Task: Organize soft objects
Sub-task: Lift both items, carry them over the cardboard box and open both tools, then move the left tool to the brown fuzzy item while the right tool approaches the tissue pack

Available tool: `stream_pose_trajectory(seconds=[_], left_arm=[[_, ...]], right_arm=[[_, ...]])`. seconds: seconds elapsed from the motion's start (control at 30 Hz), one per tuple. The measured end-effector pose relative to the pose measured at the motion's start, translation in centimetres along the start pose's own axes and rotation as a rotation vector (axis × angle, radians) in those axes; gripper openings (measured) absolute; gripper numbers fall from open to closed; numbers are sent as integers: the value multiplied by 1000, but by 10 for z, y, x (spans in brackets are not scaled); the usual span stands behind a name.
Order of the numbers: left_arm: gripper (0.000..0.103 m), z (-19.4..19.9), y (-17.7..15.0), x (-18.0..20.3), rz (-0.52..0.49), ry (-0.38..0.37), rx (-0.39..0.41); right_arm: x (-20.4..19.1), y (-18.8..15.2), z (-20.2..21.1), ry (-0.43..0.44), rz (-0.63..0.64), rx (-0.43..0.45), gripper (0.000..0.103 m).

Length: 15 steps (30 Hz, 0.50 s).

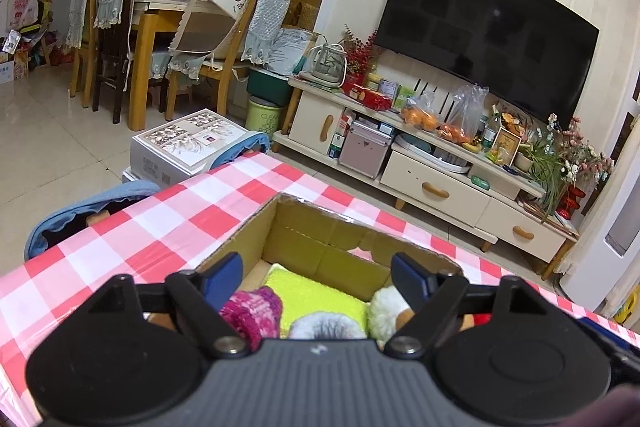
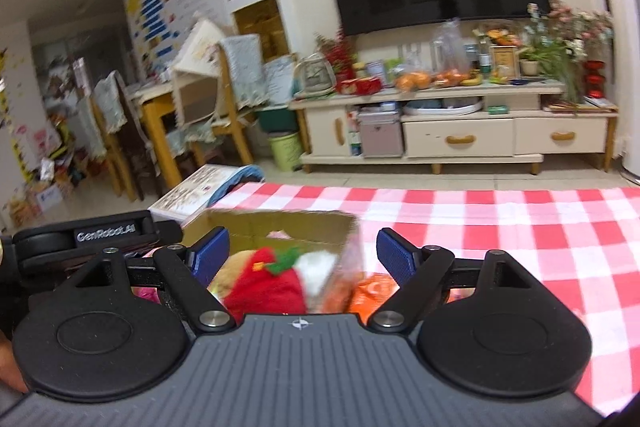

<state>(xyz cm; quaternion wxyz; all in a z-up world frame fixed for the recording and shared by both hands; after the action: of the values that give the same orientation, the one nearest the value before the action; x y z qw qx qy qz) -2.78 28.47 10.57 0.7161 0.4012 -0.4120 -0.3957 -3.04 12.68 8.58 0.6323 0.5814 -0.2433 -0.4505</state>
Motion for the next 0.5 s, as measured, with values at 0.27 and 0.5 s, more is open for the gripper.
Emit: stream_pose_trajectory(seconds=[0.27,0.5], left_arm=[[95,5,-3,14,-11,-44,8],[98,10,-10,33,-34,-80,14]], right_arm=[[23,-7,36,-103,17,59,102],[39,-15,54,-165,53,66,102]])
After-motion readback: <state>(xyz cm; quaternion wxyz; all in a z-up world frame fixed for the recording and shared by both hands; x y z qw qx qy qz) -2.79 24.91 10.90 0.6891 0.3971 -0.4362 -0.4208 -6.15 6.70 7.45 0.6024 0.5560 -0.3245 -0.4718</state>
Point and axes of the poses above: each gripper's, at about its wrist camera, not at the fingertips, and z roughly against the way its jaws point, x to its right, y to its top, the point moved 3 cm from there along -z, roughly the way its jaws point, and after that the axes turned 8 degrees about x, right-handed, at the moved point
